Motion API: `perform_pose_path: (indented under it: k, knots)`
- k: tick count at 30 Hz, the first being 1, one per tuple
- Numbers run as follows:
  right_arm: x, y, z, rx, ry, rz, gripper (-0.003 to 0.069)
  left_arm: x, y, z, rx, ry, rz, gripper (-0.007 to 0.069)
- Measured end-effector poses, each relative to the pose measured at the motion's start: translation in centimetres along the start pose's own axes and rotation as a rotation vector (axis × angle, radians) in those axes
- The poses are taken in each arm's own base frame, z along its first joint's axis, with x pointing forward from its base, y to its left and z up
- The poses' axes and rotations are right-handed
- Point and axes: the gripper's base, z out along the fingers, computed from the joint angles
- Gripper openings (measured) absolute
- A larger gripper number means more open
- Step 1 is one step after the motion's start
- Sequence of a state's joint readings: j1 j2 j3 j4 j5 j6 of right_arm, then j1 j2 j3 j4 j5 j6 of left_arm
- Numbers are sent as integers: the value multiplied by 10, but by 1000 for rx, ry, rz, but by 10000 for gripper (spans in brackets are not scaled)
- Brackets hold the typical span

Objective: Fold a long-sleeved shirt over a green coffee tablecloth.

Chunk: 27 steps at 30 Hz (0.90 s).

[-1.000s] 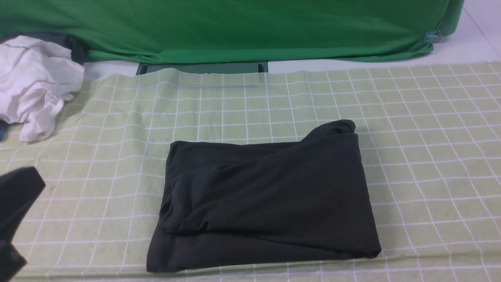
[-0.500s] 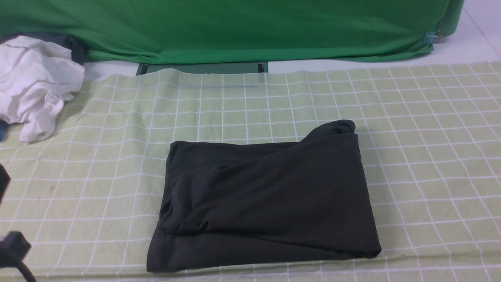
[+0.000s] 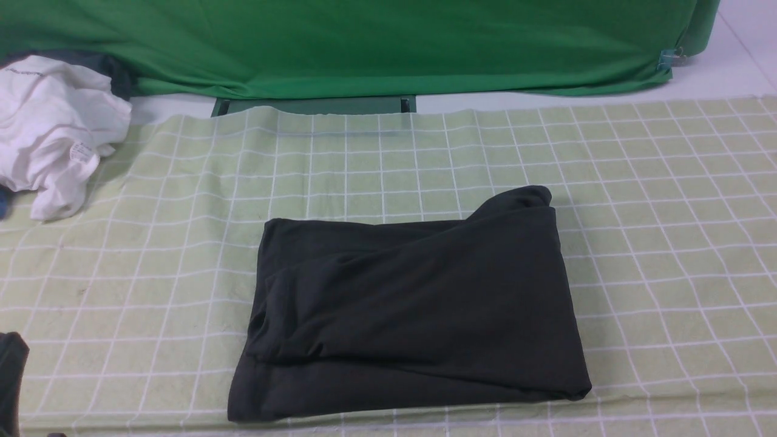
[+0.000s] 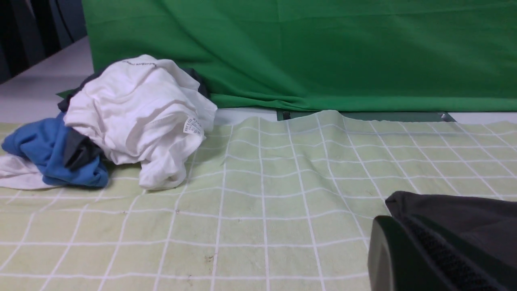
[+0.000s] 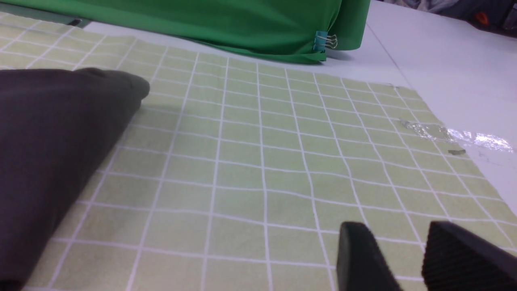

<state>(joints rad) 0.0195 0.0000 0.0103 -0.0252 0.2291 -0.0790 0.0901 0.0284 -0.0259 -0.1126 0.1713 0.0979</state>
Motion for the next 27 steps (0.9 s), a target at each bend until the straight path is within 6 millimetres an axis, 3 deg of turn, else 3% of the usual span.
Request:
perform_pose_path:
  k: [10,27]
  knots:
    - [0,0,0,0,0,0,239,13,2,-1,-19,47,13,13]
    - [0,0,0,0,0,0,239,15,2,-1,-19,67,-7,13]
